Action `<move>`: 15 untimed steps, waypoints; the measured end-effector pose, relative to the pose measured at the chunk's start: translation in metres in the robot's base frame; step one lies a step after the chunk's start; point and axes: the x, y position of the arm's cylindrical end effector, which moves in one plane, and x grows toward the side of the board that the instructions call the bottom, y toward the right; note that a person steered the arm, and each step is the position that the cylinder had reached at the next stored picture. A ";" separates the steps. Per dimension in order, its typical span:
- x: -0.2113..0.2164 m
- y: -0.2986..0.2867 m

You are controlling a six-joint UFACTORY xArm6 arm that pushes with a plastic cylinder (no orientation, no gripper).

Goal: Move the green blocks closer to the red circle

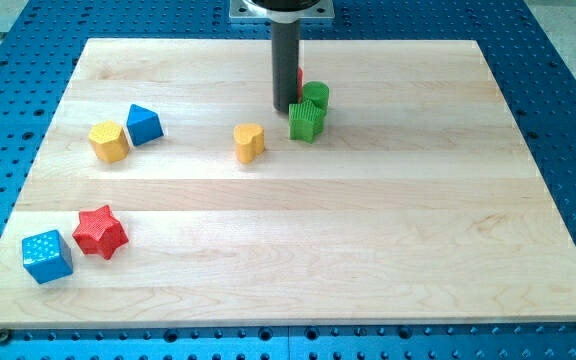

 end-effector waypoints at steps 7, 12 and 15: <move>0.075 0.020; 0.034 -0.044; 0.005 0.024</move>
